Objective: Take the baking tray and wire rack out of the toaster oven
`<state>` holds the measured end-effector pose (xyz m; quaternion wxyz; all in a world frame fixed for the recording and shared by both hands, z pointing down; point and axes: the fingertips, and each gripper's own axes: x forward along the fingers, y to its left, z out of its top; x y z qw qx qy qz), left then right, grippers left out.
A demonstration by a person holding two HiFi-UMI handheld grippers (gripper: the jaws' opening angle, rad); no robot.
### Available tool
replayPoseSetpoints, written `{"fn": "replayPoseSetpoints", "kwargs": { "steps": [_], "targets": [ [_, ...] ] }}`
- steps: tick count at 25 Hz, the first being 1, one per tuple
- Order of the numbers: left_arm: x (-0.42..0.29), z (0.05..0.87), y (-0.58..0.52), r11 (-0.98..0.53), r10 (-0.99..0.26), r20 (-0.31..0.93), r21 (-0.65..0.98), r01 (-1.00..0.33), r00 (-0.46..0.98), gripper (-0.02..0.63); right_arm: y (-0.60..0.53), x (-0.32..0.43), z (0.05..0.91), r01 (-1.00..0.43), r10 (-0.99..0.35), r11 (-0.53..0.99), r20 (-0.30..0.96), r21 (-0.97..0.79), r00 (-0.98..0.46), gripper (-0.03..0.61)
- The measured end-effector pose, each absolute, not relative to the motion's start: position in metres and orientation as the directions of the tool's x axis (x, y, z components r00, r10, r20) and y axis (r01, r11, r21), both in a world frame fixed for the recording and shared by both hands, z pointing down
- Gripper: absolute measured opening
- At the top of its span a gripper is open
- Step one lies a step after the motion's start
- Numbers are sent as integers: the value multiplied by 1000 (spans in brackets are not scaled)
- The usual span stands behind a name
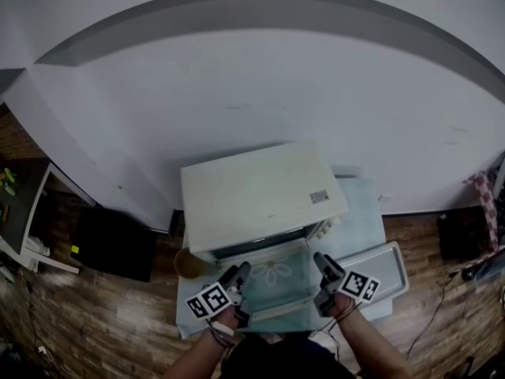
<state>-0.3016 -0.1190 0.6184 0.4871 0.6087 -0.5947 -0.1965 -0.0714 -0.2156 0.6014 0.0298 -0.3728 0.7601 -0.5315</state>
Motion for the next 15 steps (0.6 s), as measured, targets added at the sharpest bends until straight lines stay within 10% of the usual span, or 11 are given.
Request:
{"fn": "replayPoseSetpoints", "kwargs": {
  "steps": [15],
  "targets": [
    [-342,660,-153,300,-944,326,912,-279,52,259,-259,-165,651,-453,-557,12,370,-892,-744,242]
  ]
}}
